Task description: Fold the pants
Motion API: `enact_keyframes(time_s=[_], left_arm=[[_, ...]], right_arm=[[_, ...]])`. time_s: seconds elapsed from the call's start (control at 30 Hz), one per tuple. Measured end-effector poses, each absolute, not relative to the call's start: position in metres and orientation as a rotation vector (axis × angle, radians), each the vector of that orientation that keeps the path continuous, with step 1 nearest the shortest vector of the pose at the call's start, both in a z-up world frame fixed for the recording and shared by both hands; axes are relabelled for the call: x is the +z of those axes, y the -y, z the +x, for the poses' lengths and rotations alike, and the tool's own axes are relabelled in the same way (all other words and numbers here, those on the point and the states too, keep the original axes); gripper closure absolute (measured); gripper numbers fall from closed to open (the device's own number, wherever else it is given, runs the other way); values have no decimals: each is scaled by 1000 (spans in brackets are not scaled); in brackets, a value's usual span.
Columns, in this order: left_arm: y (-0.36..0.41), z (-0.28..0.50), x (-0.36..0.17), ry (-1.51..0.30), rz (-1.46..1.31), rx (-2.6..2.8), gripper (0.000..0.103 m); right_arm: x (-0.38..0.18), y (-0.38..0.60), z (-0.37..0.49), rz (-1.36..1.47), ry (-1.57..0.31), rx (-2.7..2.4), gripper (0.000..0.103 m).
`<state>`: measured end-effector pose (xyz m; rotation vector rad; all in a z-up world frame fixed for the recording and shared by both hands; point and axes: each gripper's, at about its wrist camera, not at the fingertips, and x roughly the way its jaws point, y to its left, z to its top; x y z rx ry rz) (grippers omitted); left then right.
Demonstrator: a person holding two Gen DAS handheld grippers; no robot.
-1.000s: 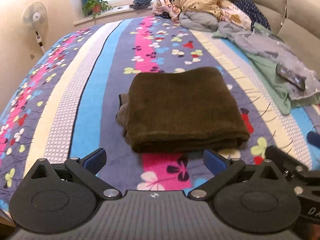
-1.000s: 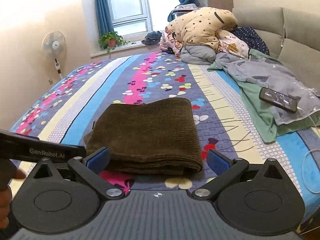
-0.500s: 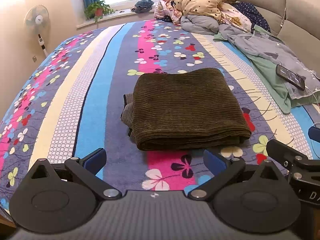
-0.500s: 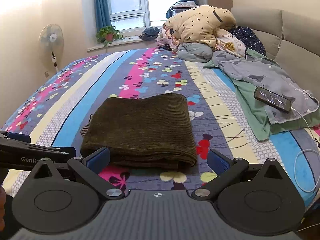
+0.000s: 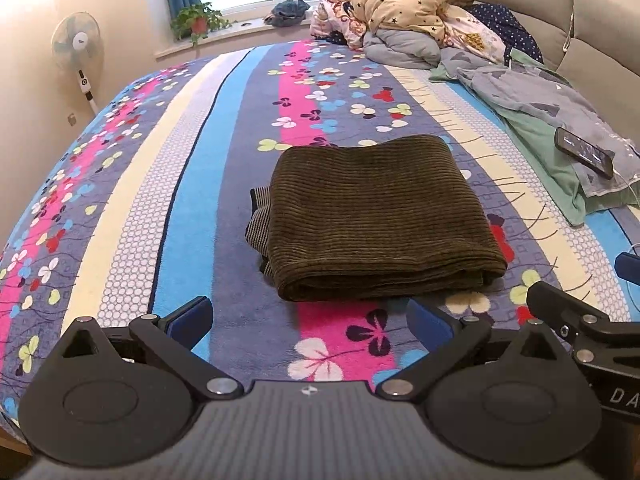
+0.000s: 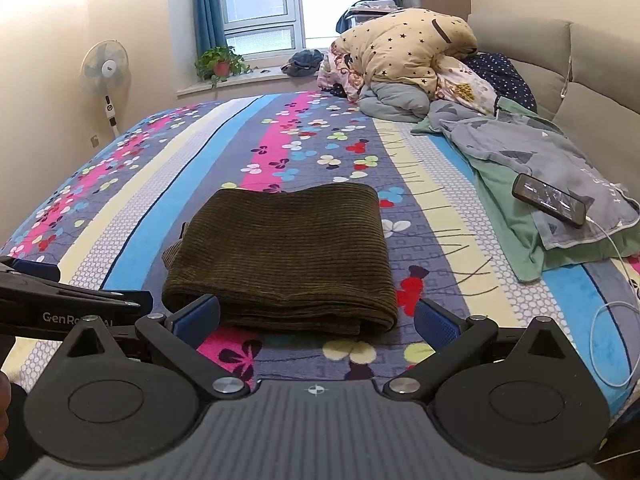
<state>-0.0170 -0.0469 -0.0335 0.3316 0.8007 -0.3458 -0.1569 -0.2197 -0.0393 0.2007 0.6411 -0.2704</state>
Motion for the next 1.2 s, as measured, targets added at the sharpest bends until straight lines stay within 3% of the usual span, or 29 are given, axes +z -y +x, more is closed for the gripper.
enact_keyframes(time_s=[1.2], left_arm=[[46,-18,-42,-811,328,-357,0]], right_arm=[[-46,217,-151,210,-661,-267,1]])
